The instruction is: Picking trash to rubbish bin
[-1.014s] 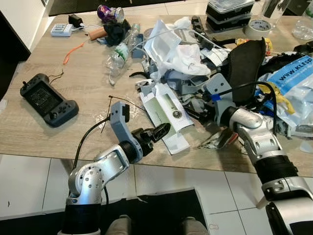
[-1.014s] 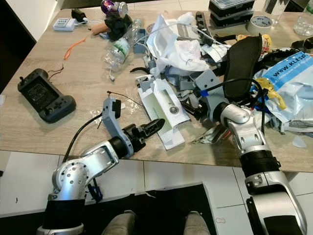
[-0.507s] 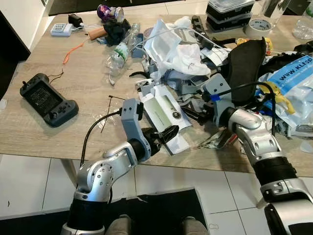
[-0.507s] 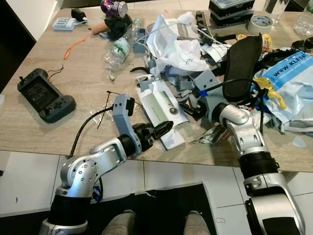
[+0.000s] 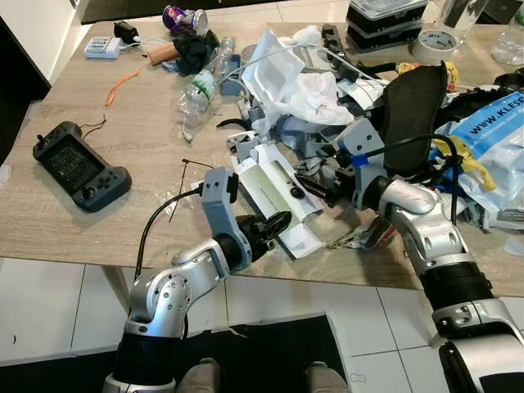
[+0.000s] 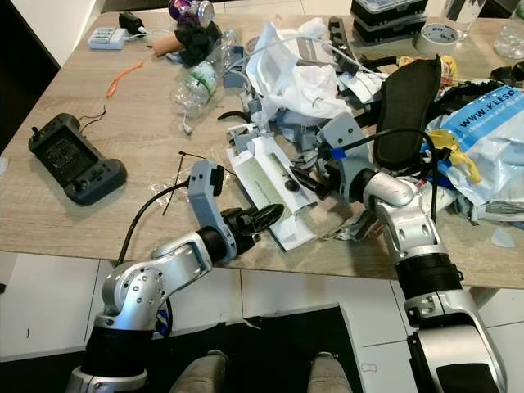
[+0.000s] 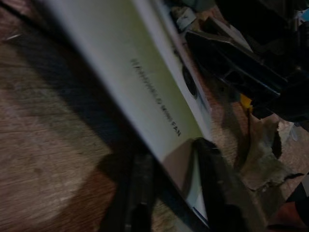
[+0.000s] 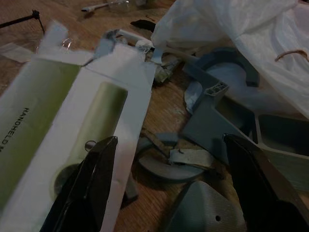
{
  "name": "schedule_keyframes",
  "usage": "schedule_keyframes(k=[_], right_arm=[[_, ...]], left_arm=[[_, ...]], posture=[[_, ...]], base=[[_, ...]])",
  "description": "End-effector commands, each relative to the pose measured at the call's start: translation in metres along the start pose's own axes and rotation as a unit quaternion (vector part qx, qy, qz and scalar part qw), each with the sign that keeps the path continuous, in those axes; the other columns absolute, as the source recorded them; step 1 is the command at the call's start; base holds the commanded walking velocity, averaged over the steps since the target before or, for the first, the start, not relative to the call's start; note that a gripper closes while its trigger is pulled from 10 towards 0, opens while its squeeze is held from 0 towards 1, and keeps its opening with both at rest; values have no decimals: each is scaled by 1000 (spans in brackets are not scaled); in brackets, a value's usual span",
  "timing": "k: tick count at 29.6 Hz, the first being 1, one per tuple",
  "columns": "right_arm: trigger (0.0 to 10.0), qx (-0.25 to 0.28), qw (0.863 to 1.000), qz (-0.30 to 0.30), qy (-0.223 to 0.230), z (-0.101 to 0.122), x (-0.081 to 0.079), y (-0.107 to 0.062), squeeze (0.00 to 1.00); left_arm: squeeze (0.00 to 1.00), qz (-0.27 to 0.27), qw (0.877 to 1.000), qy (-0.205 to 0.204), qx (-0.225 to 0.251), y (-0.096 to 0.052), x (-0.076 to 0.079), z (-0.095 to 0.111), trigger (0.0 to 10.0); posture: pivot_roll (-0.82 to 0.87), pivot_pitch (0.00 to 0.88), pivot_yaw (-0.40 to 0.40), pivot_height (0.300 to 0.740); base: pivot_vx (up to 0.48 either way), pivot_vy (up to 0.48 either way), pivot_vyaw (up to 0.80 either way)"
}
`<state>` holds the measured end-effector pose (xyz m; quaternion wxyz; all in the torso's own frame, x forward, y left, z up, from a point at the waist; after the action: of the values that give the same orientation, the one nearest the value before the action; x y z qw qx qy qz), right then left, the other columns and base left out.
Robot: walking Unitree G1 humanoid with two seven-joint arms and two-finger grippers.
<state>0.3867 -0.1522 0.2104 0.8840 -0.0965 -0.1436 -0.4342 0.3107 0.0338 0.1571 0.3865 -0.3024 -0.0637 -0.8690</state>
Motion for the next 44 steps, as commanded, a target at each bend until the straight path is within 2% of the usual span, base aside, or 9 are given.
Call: schedule_keyframes(k=[1,15,20,23,29,31,32,33,44], right_arm=[[10000,2,1000,-1,9,-1,-1,0,0],[10000,55,996,-53,45,13,14,-1,0],[10000,48,995,-82,-15,18,24,-5,0],[10000,12,992,-72,-106,17,29,-8,0],[10000,-26,988,-46,-148,9,32,-9,0],[10000,-54,982,-14,-182,2,33,-8,0],[10000,-54,982,-14,-182,2,33,-8,0],[10000,-60,980,-2,-190,1,32,-7,0],[10000,-72,964,24,-254,10,34,2,0]], left_arm=[[0,33,998,-26,-50,1,-15,-27,0],[0,40,998,-32,-36,2,-25,-23,0],[0,35,999,-37,0,0,-28,-10,0],[0,10,997,-37,68,-5,-25,16,0],[0,0,991,-34,133,-14,-26,45,157],[0,15,984,-37,171,-22,-33,62,8902],[0,15,984,-37,171,-22,-33,62,8902],[0,22,982,-38,181,-26,-35,66,10000],[0,47,979,-36,195,-35,-44,68,10000]], posture=[[-27,248,83,740],[-26,232,78,740],[-27,226,77,740],[-29,219,72,740],[-29,221,65,740],[-23,240,63,740],[-23,240,63,740],[-20,247,60,740],[-5,272,59,740]], base=[[0,0,0],[0,0,0],[0,0,0],[0,0,0],[0,0,0],[0,0,0],[0,0,0],[0,0,0],[0,0,0]])
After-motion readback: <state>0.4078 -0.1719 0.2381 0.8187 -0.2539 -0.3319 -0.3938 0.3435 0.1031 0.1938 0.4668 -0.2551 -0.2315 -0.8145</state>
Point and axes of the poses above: a point about 5 cm out from each wrist's last joint towards the gripper, its own y axis pointing out of the wrist towards the gripper, its own z axis along the axis of the wrist's last joint, x = y × z, the point moved 3 cm from there along y, pointing out of the wrist towards the gripper, and after that the axes turned 3 degrees about y, right-handed, at the moved point
